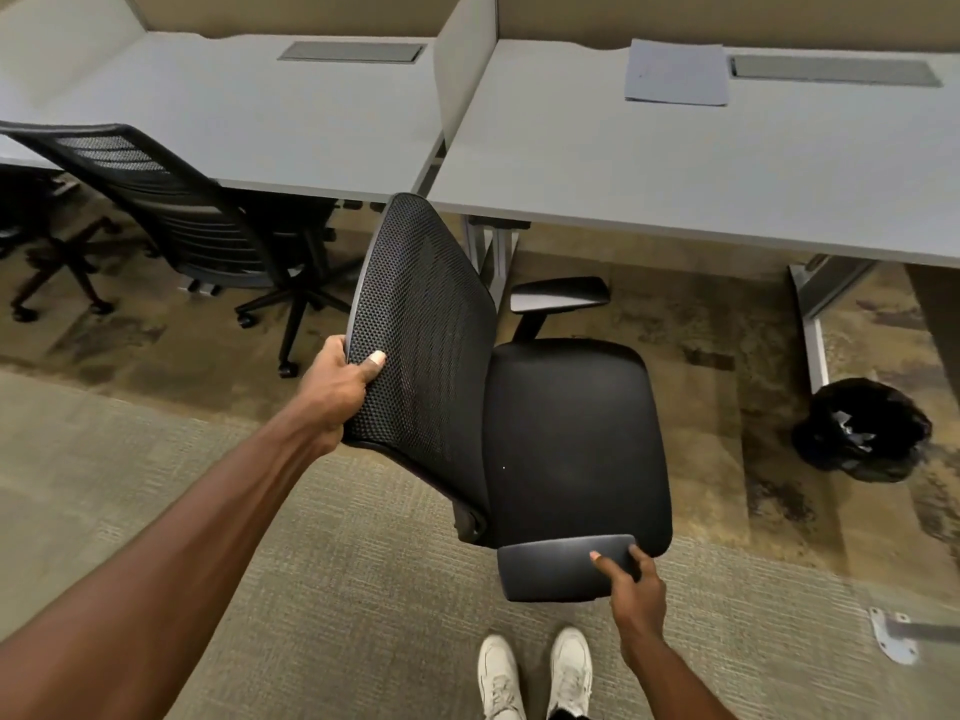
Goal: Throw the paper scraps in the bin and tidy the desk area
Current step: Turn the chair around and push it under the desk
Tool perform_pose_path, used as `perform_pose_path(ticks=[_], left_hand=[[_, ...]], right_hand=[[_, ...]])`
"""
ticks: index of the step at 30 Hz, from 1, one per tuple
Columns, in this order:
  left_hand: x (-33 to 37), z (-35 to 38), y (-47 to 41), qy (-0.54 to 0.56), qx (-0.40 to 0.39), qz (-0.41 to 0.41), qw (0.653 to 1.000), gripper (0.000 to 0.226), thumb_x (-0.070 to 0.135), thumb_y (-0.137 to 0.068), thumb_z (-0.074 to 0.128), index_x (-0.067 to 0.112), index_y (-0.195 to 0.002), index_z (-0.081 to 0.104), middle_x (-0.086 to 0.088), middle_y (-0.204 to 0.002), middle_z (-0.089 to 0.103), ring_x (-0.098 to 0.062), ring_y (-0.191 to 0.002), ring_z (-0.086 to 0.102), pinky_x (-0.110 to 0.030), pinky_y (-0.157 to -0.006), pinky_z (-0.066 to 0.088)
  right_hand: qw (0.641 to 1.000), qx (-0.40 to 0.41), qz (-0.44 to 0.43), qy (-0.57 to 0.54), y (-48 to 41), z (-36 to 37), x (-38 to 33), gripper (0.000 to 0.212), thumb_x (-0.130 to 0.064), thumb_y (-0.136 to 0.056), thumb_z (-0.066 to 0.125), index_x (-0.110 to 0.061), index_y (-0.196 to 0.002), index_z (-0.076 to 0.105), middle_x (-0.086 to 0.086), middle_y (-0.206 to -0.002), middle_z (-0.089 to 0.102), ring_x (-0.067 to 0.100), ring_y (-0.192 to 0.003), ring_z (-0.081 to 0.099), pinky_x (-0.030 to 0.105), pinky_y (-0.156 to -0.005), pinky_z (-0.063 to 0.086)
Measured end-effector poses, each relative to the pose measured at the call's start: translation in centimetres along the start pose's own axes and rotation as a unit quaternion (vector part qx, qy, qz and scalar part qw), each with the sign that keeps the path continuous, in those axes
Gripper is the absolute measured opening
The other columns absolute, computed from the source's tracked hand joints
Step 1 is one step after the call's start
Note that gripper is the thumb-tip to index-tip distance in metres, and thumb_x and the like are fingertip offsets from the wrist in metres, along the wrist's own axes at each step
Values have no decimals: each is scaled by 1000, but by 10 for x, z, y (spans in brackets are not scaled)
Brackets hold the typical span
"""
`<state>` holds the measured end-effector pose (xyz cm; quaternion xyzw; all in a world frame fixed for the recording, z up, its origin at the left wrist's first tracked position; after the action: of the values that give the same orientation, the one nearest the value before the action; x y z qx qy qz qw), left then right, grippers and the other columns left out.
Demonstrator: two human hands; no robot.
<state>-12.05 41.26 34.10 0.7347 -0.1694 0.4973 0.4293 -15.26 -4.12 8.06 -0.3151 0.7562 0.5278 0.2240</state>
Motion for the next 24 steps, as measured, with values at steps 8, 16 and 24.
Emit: perform_pose_path(ticks=[8,16,24], left_hand=[[-8,32,22,44,-19,-14,999,17,10,-106,59,14,-121,54,-16,-123,71,-32,-105,75,-40,-70,67],[-17,92,46,122,45,-31,991,20,3,-104,60,1,-123,56,-20,-114,72,-39,-102,75,-49,-72,68],[-35,168,59,121,87,-23,989,10,10,-102,64,12,-104,55,-21,-120,69,-40,-109,70,-64,-100,57]], right_hand=[[997,21,20,-69,-23,-29,-9,56,-28,-82,82,-11,-133,64,15,-133,62,30,-108,61,56,-103,53],[1000,16,-10,-13,-65,-71,-39,45,-38,-82,80,-12,-117,73,17,-144,50,40,-127,52,54,-111,45],[995,23,-72,68,-73,-116,-55,65,-34,-83,82,-10,-139,60,18,-146,51,38,-131,52,54,-111,45]])
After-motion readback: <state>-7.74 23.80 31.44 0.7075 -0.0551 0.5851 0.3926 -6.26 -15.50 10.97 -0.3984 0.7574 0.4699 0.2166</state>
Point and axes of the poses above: each hand's wrist, its own y-axis away from the middle knuckle, its own z-axis out of the palm, x = y × z, the point moved 7 cm from there along -y, towards the middle knuckle
